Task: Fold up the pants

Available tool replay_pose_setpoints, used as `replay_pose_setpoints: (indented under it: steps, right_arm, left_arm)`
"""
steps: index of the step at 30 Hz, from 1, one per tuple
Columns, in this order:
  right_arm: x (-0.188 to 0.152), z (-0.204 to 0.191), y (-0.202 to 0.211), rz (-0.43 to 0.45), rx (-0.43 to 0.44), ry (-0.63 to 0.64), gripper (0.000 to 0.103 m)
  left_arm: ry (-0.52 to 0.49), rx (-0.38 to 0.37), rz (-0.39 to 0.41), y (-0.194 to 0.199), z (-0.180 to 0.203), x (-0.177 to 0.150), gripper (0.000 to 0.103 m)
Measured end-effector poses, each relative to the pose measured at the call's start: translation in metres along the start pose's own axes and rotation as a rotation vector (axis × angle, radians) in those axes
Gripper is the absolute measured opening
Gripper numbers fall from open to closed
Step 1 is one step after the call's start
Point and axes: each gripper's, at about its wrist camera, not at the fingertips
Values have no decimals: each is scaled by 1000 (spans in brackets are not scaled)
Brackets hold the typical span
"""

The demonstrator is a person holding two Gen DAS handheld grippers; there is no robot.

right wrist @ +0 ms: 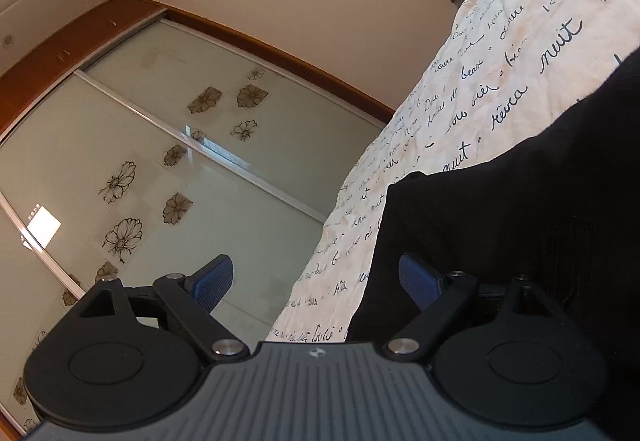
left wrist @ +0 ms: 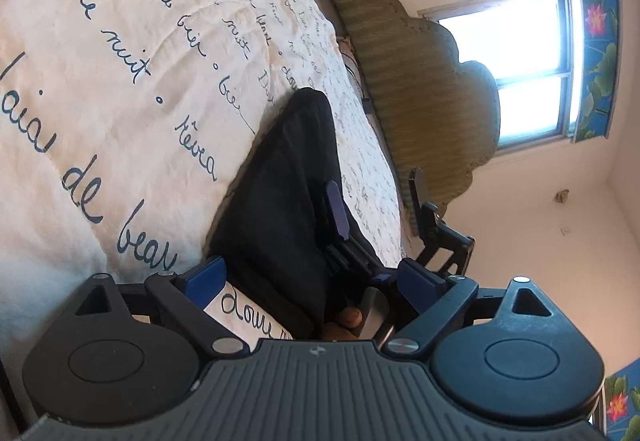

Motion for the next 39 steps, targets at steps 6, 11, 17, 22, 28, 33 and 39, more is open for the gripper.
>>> replay_pose_setpoints:
  steps: [6,11,17,22,28,33,39]
  right_arm:
    - [0,0,-2,10,25,-14,90]
    - [-3,-1,-1,10,22,-10,90]
    - [-3,-2,0,2,21,-4,90]
    - [-4,-2,0,0,15,2,90]
    - [-4,-2,-1,4,22,-6,90]
    - [-3,0,-1,12,36,-24,90]
    - [-3,4,2,20,61,-49,90]
  left_arm:
    - [-3,39,39,-9,9,-8,97]
    - [34,63,113,-16,11,-6,97]
    - [20,210,178,-11,5,-10,38]
    - [23,193,152,2,-11,-11,27]
    - [-155,176,206,27,39,-21,90]
    - [-431,190,321,23,85,15,98]
    - [-488,296,143,-66,83,114,95]
Point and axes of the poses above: each gripper's, at about its wrist camera, not at the fingertips, and y roughly against the way its jaws point, z to its right, x to its top, and after that the axes turned 6 degrees about -z, right-handed
